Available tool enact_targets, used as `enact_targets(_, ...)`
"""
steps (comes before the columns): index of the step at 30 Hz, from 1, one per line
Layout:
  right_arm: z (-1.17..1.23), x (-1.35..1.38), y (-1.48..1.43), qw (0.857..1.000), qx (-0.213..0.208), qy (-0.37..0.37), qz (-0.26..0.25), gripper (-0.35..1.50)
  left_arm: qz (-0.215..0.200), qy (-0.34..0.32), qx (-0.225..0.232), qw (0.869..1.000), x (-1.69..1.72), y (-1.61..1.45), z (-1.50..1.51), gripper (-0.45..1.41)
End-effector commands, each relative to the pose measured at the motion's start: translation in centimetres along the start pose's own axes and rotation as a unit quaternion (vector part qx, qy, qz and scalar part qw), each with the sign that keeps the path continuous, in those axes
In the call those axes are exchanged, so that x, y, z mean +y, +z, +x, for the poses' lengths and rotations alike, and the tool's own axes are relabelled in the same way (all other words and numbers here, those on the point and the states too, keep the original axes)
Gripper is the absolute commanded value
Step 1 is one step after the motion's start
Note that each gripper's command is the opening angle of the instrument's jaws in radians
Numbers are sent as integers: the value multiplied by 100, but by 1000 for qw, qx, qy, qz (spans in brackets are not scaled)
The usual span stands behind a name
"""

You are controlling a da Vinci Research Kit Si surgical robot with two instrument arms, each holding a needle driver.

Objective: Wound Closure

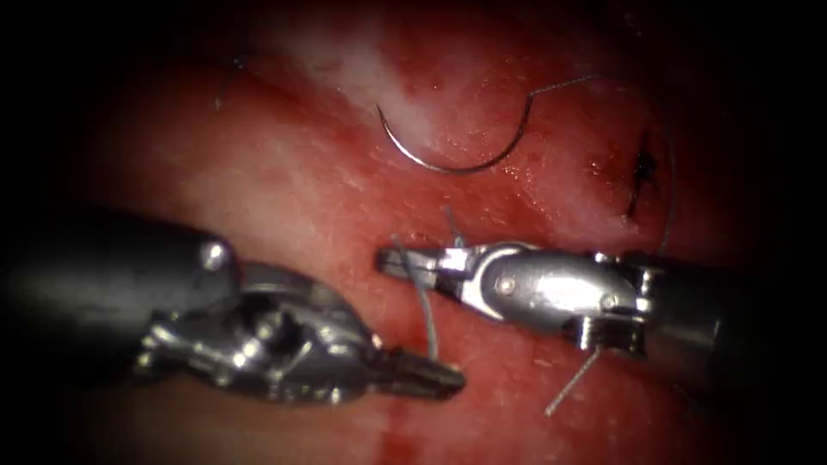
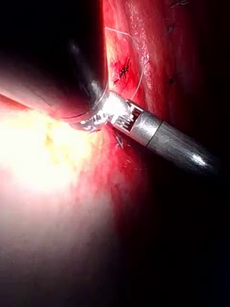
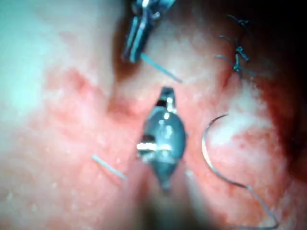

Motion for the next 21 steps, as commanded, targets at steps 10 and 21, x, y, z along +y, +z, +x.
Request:
enact_targets(10,18,31,-52,996,-17,64,-57,142,8,-52,-23,998,25,-27,-32,-45)
enact_targets(21,20,47,-107,994,-18,75,-79,128,64,-166,-77,981,48,-44,-160,-45)
